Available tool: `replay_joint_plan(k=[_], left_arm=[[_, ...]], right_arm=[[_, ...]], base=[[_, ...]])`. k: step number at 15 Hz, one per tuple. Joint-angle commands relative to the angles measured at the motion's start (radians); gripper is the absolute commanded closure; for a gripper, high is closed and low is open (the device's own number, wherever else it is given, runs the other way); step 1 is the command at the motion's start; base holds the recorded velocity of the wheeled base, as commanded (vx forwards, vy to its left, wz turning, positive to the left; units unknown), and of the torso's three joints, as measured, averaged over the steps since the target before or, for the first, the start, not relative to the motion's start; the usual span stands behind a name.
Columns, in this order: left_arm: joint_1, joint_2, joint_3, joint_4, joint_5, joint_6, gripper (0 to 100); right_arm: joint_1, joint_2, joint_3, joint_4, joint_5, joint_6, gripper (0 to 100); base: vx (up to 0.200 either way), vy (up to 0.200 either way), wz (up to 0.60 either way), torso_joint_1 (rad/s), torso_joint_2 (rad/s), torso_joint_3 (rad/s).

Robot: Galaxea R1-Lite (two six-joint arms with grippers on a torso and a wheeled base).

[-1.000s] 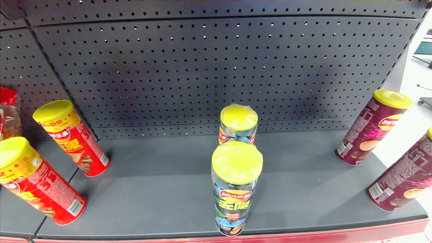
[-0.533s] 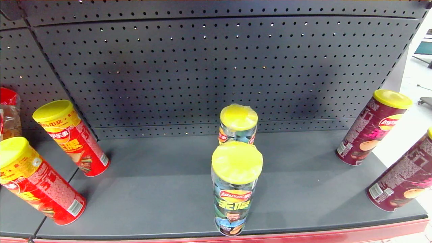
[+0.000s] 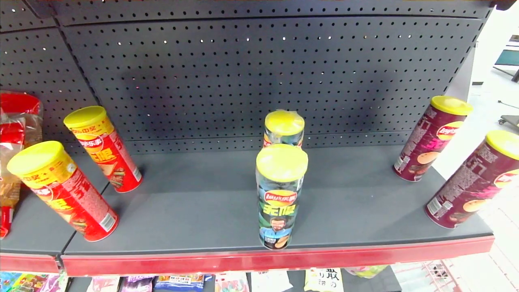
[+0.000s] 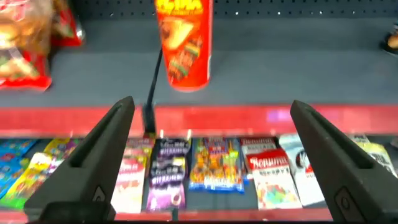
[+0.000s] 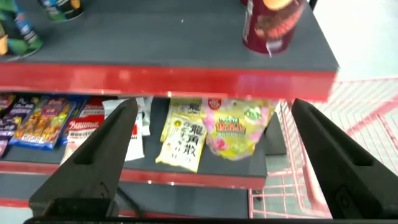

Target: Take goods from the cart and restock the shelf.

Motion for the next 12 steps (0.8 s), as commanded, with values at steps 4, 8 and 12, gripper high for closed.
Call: replay_joint_plan(k=[4, 8, 12], left_arm=[[0.000, 0.000, 0.000, 0.001, -0.001, 0.000, 0], [0.000, 0.000, 0.000, 0.000, 0.001, 0.000, 0], [0.000, 0.000, 0.000, 0.000, 0.001, 0.000, 0]], right_arm=[[-0.001, 0.002, 0.000, 0.000, 0.001, -0.001, 0], [0.001, 0.002, 0.000, 0.000, 0.001, -0.002, 0], [0.001, 0.002, 0.000, 0.000, 0.001, -0.002, 0]], base=[[-0.200, 0.000, 0.00, 0.001, 0.00, 0.004], [0.000, 0.000, 0.00, 0.000, 0.00, 0.000], [0.000, 0.000, 0.00, 0.000, 0.00, 0.000]])
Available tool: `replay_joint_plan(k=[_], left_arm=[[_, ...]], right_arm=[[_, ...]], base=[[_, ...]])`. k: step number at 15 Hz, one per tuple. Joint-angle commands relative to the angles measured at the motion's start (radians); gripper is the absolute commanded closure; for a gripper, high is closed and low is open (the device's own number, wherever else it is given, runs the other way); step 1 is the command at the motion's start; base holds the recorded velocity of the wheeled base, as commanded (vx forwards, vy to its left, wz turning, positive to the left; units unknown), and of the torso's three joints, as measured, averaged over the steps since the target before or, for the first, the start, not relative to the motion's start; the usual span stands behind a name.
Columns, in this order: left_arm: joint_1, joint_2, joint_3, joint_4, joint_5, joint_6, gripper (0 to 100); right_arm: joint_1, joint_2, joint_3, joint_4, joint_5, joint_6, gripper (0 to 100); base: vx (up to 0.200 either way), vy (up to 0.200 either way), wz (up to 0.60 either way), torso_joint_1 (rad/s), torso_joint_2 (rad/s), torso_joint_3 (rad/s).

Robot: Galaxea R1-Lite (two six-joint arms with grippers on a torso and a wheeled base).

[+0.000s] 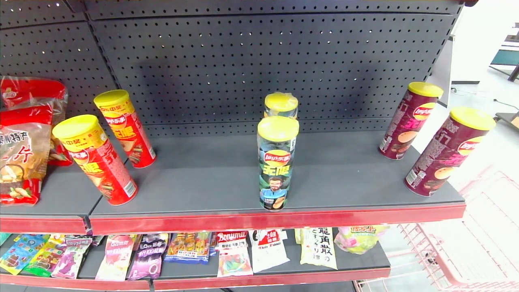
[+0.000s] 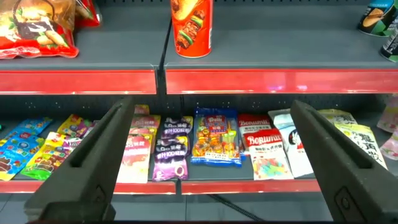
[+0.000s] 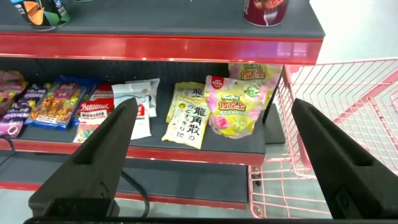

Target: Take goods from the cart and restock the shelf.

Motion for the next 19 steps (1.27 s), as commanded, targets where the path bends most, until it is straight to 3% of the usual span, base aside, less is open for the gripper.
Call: replay_joint_plan(k=[1, 19], left_arm=[[0.000, 0.000, 0.000, 0.001, 0.001, 0.000, 0], [0.000, 0.000, 0.000, 0.001, 0.001, 0.000, 0]], right_arm=[[0.001, 0.002, 0.000, 0.000, 0.001, 0.003, 0], [-0.001, 0.002, 0.000, 0.000, 0.001, 0.001, 0]], base=[[0.000, 0.000, 0.00, 0.000, 0.00, 0.000], [0.000, 0.000, 0.00, 0.000, 0.00, 0.000]])
